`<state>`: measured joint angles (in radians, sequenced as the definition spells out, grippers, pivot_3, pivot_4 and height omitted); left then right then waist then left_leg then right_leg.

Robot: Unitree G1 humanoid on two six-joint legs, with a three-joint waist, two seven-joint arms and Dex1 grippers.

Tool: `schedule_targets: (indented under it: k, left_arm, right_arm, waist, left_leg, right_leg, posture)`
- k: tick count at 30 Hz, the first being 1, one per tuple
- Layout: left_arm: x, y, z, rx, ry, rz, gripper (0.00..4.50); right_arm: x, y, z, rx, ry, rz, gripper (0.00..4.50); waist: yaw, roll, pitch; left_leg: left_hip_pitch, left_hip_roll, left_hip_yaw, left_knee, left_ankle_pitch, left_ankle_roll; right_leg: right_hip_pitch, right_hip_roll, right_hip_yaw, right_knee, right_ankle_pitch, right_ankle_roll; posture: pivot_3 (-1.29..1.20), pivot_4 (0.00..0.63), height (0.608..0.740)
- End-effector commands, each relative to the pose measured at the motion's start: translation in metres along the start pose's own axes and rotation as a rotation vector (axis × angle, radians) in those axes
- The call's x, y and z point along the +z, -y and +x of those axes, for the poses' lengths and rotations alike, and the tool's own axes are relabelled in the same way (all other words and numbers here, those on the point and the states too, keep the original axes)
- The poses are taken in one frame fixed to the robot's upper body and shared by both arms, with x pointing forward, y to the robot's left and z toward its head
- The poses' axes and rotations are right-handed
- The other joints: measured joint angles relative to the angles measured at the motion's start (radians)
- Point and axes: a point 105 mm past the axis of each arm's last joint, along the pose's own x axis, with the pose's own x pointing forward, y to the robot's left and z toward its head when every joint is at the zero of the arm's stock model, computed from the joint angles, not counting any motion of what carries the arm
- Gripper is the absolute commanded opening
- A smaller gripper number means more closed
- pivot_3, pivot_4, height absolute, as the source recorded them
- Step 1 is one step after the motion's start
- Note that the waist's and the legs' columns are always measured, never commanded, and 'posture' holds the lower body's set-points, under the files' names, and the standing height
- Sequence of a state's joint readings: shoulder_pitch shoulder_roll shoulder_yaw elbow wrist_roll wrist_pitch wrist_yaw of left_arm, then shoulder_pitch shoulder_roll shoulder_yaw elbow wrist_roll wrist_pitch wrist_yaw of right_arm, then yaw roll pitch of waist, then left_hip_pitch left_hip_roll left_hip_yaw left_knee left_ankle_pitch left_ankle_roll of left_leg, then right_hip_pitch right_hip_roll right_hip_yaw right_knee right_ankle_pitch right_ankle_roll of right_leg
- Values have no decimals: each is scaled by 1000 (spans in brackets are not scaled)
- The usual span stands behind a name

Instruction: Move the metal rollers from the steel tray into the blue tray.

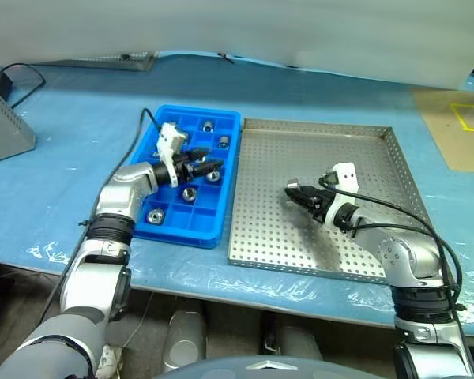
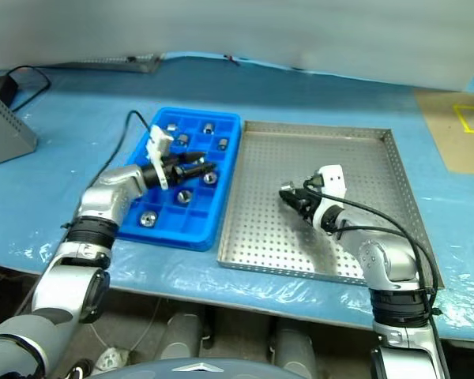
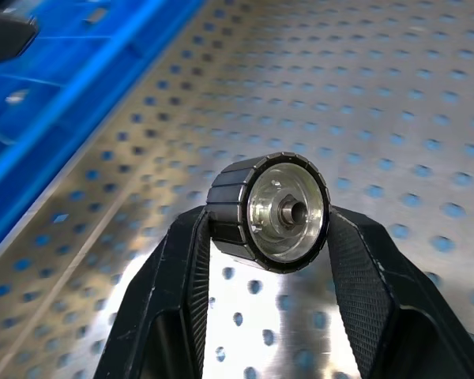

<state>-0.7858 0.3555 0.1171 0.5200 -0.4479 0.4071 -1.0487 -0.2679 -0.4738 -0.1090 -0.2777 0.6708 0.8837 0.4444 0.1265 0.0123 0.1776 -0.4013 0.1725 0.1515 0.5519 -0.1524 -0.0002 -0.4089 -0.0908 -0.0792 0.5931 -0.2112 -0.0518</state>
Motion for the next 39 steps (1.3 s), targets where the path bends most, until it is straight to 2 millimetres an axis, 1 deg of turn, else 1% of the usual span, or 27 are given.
schedule_targets:
  k: [1, 3, 6, 9, 12, 15, 16, 18, 20, 23, 26, 28, 29, 31, 34, 36, 39]
  left_arm:
    - [45, -1, -21, -25, 107, 36, 3470]
    - [39, -5, -32, -6, 44, 73, 3470]
    - [29, -3, -41, 4, -13, 92, 3470]
    - [13, 1, -48, 22, -74, 110, 3470]
    - [-3, 9, -60, 43, -123, 128, 3470]
    - [-8, 18, -79, 66, -144, 111, 3470]
    - [-8, 20, -92, 86, -146, 97, 3470]
    - [-7, 25, -108, 117, -142, 76, 3470]
    - [-10, 29, -123, 162, -144, 67, 3470]
    - [-18, 37, -135, 197, -156, 49, 3470]
    - [-29, 42, -141, 215, -191, 34, 3470]
    - [-39, 46, -144, 228, -209, 14, 3470]
    - [-42, 48, -143, 232, -207, 5, 3470]
    - [-43, 50, -141, 233, -204, 4, 3470]
    - [-43, 53, -135, 223, -209, 14, 3470]
    - [-42, 53, -133, 218, -210, 19, 3470]
    - [-42, 49, -128, 210, -204, 16, 3470]
  right_arm:
    - [19, -35, -9, 205, 19, -87, 1776]
    - [26, -42, -6, 253, 3, -141, 1776]
    - [38, -54, 1, 329, 0, -211, 1776]
    - [39, -69, 11, 415, -27, -273, 1776]
    - [28, -77, 28, 480, -83, -304, 1776]
    - [19, -80, 43, 509, -114, -324, 1776]
    - [17, -87, 48, 546, -121, -329, 1776]
    - [13, -95, 54, 593, -135, -335, 1776]
    - [9, -100, 59, 634, -149, -333, 1776]
    - [7, -107, 62, 680, -156, -339, 1776]
    - [5, -111, 63, 715, -168, -338, 1776]
    - [-3, -116, 62, 760, -204, -268, 1776]
    - [-7, -116, 64, 761, -215, -250, 1776]
    - [-13, -112, 70, 727, -227, -263, 1776]
    - [-12, -103, 77, 665, -208, -302, 1776]
    - [-14, -96, 77, 639, -215, -323, 1776]
    - [-14, -94, 70, 644, -213, -303, 1776]
  waist:
    - [-1, 0, 0]
    - [-2, 0, 0]
    - [1, 0, 0]
    - [9, -1, 0]
    - [23, -1, 0]
    - [30, -2, 0]
    - [29, -2, 0]
    - [32, -2, 0]
    - [42, -3, 0]
    - [73, -3, 0]
    - [111, -3, 0]
    - [139, -3, 0]
    - [147, -3, 1]
    - [171, -3, 1]
    - [208, -3, 1]
    - [232, -3, 1]
    - [252, -3, 1]
  left_leg:
    - [1, 0, 0, 0, 0, 0]
    - [4, 0, 0, -1, 0, 1]
    - [6, 0, 0, -3, 0, 0]
    - [5, 0, 0, -3, 1, -2]
    - [5, 0, -1, -4, 1, -2]
    - [2, 0, -1, -4, 1, -2]
    - [1, 1, -2, -3, 1, -2]
    - [-1, 1, -2, -3, 1, -2]
    - [-2, 1, -2, -2, 1, -2]
    - [-1, 1, -3, -2, 0, -1]
    - [0, 1, -3, -2, 1, -3]
    - [2, 2, -3, -2, 2, -4]
    - [4, 2, -3, -3, 2, -4]
    - [9, 2, -3, -5, 2, -5]
    - [17, 1, -3, -10, 3, -7]
    - [19, 0, -2, -11, 4, -7]
    - [22, 0, -2, -11, 4, -7]
  right_leg:
    - [0, 0, 0, 0, 0, 0]
    - [3, 1, 0, -1, 0, 0]
    - [4, 0, 1, -1, 0, 0]
    - [3, 0, 1, -1, 0, 0]
    - [3, 0, 0, -1, 0, 0]
    - [1, 0, 0, -1, 0, 0]
    - [0, 1, -1, -1, 0, -1]
    - [-2, 0, -1, 1, 0, -1]
    - [-4, 0, -1, 4, -1, -2]
    - [-5, 0, -1, 7, -3, -4]
    - [-5, 0, 0, 11, -3, -4]
    - [-5, 0, 0, 13, -4, -3]
    - [-5, 1, 1, 13, -6, 1]
    - [-1, 1, 2, 13, -8, 3]
    - [3, 1, 5, 13, -8, 3]
    - [4, 2, 7, 13, -8, 3]
    - [5, 3, 9, 13, -8, 3]
  posture:
    - [120, 150, 740]
    - [132, 150, 740]
    - [170, 150, 740]
    - [221, 150, 740]
    - [296, 150, 740]
    - [381, 150, 740]
    - [397, 150, 740]
    - [427, 150, 740]
    - [488, 150, 740]
    - [526, 150, 740]
    - [554, 150, 740]
    - [568, 150, 740]
    - [571, 150, 740]
    - [573, 150, 740]
    - [567, 150, 740]
    - [556, 150, 740]
    - [521, 150, 740]
